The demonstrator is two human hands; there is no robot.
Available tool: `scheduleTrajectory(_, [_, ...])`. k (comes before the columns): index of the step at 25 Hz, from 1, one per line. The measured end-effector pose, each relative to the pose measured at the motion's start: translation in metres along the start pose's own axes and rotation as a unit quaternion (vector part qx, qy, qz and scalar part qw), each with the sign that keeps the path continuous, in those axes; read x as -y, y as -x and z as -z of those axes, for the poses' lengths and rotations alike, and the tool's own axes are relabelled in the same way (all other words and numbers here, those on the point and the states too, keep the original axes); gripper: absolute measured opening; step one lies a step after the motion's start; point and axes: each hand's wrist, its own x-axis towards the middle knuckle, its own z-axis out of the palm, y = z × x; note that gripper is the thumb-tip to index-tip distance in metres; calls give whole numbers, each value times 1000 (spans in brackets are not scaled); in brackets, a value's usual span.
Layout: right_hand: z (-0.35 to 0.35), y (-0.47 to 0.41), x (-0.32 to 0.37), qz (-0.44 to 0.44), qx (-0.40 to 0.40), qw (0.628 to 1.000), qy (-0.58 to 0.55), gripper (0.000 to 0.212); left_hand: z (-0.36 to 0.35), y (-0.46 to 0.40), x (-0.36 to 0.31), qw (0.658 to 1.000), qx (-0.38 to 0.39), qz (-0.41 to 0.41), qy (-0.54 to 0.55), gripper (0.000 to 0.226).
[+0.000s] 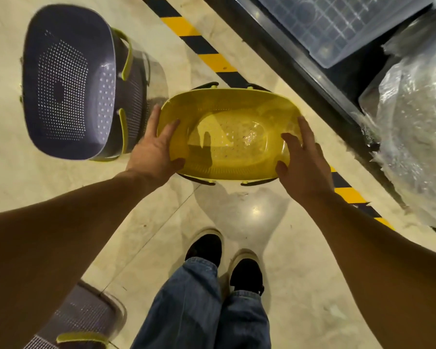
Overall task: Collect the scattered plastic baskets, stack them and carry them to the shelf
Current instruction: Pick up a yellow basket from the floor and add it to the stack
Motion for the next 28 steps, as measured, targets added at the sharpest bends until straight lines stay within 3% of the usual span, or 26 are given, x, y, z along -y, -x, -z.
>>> scheduleTrajectory(8, [-12,-2,0,-29,-1,999,-32,83,-11,-6,-1,995,-5,22,99,118])
scheduleTrajectory(13, [-21,-6,0,-69,4,998,11,91,-20,-11,7,996,-14,8,84,116])
scheduleTrajectory(20, [-23,25,-10,-140,35,987,-70,85,-23,1,-6,998,-29,-49,35,121])
scheduleTrajectory(28, [21,192,-77,-180,-67,944,-269,70,-4,96,-110,986,-22,-165,-7,117])
